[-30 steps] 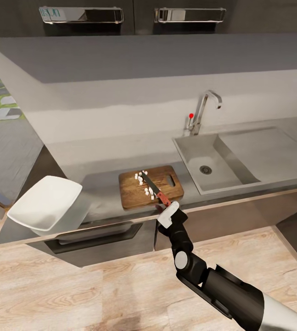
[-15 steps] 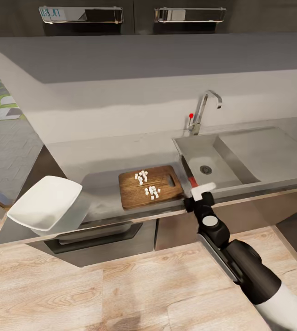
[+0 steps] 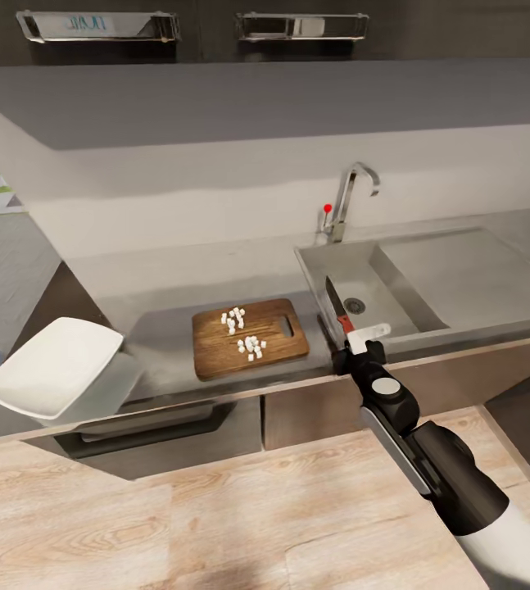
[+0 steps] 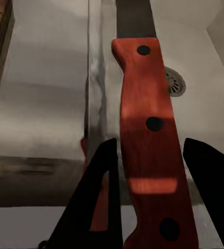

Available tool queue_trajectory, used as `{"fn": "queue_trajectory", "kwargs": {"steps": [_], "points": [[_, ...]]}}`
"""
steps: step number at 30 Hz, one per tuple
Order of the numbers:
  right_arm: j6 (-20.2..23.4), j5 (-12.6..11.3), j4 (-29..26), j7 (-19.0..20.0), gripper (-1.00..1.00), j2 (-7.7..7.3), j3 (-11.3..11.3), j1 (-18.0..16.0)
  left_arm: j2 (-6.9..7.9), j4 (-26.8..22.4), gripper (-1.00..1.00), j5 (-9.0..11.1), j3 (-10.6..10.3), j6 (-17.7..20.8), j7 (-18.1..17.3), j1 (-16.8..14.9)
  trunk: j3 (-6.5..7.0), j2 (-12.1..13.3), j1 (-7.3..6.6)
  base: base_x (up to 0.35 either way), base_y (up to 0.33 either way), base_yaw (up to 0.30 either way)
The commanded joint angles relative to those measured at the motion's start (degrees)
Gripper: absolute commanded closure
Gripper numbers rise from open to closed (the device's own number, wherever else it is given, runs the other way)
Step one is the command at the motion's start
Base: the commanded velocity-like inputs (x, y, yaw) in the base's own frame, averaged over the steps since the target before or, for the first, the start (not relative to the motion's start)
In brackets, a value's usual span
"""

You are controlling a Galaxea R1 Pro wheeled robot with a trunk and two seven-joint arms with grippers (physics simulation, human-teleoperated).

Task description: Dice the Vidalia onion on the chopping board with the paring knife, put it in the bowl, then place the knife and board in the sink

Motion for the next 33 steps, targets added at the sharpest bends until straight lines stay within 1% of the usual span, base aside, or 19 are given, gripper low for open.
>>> {"fn": "queue_trajectory", "kwargs": {"steps": [1, 9, 16, 26, 27, 29, 30, 31, 32, 33], "points": [[0.13, -0.54, -0.05, -0.58, 1.0, -0.06, 0.17, -0.05, 0.01, -0.17, -1.0, 0.59, -0.03, 0.2, 0.09, 0.05, -0.08, -0.1, 0.05, 0.188, -0.286, 0.0], [0.29, -0.54, -0.09, -0.58, 1.0, 0.02, 0.22, -0.06, 0.01, -0.17, -1.0, 0.59, -0.03, 0.11, 0.09, 0.05, -0.08, -0.1, 0.05, 0.269, -0.215, 0.001], [0.3, -0.54, -0.1, -0.59, 1.0, 0.02, 0.17, -0.05, 0.01, -0.17, -1.0, 0.55, -0.03, 0.11, 0.1, 0.05, -0.08, -0.1, 0.05, 0.305, -0.193, 0.147], [0.28, -0.68, -0.01, -0.49, 1.0, 0.07, 0.17, -0.06, 0.01, -0.17, -1.0, 0.58, -0.03, 0.11, 0.09, 0.05, -0.08, -0.1, 0.05, 0.283, -0.214, 0.012], [0.25, -0.97, 0.17, -0.42, 1.0, 0.11, 0.17, -0.09, 0.01, -0.17, -1.0, 0.59, -0.03, 0.14, 0.09, 0.05, -0.08, -0.1, 0.05, 0.119, -0.084, 0.0], [0.22, -3.07, 0.83, -0.34, 1.0, 0.29, 0.2, -0.1, 0.01, -0.12, -1.0, 0.59, -0.03, 0.18, 0.09, 0.05, -0.08, -0.1, 0.05, 0.046, -0.032, 0.0], [0.22, -4.38, 1.84, -0.33, 1.0, 0.55, 0.19, -0.1, 0.01, -0.03, -1.0, 0.59, -0.03, 0.17, 0.09, 0.05, -0.08, -0.1, 0.05, 0.016, -0.011, 0.0], [0.19, -5.2, 3.0, -0.29, 1.0, 0.73, 0.19, -0.09, 0.01, 0.08, -1.0, 0.59, -0.03, 0.18, 0.09, 0.05, -0.08, -0.1, 0.05, 0.01, -0.007, 0.0], [0.03, -6.4, 5.31, -0.25, 1.0, 1.03, 0.18, -0.09, 0.01, 0.17, -1.0, 0.59, -0.03, 0.16, 0.09, 0.05, -0.08, -0.1, 0.05, 0.005, -0.004, 0.0], [-0.21, -7.05, 6.84, -0.21, 1.0, 1.43, 0.14, -0.08, 0.01, 0.21, -1.0, 0.59, -0.03, 0.16, 0.09, 0.05, -0.08, -0.1, 0.05, 0.003, -0.002, 0.0]]}}
